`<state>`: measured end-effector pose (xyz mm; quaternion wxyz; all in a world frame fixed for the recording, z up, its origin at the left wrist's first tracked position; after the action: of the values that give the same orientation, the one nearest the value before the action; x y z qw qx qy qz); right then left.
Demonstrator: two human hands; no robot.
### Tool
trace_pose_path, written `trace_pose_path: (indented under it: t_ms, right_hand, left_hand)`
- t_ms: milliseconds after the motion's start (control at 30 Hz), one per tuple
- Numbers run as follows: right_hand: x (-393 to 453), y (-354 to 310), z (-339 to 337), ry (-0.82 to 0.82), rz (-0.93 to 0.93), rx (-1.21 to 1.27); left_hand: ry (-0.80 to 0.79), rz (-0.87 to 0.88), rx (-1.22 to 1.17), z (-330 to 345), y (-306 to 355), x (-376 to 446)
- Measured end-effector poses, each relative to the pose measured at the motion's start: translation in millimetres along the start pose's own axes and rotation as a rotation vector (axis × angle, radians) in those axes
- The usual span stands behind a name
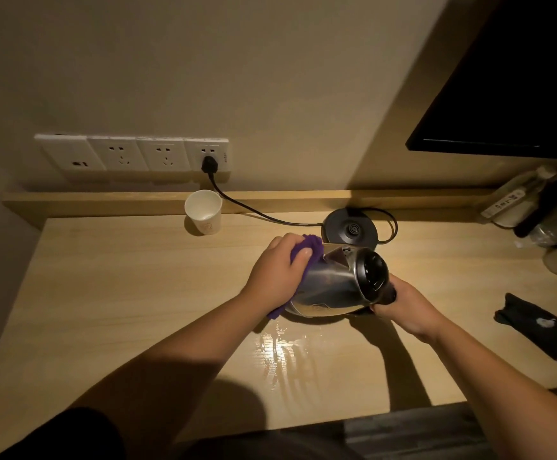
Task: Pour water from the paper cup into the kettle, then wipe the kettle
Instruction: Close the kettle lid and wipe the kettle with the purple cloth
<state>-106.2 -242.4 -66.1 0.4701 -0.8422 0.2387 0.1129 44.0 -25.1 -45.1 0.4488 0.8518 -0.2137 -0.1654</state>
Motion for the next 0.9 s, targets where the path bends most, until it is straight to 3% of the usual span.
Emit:
trace_pose_path:
  t_ms: [233,433,567,767,900]
  right_hand:
    - [2,6,9,0.053,0.028,0.14]
    - [4,13,12,0.081,0.076,0.177]
    - [8,9,11,0.086,0.081,0.182]
    - [8,7,20,0.099,0.087,0.18]
    - [6,5,20,0.089,0.097,0.196]
  left_hand:
    - [0.037,0.133,0.396,23,18,17]
    - [0.006,-0.056,0.48,6,-29,30]
    - [0.072,-0.09,0.434,4,-26,27]
    - [0.21,0.352,0.399,35,43,-8]
    - [0.235,0.439,0.465,37,43,-5]
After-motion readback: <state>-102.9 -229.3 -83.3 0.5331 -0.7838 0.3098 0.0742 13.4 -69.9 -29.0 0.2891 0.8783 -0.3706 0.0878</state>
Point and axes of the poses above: each hand's wrist, its own x-axis towards the middle knuckle, its own z-axis out of the palm, y = z × x, the point moved 4 cm from there along x, towards the middle knuckle, and after that the axes turned 4 degrees about -z, right-handed, at the moved point
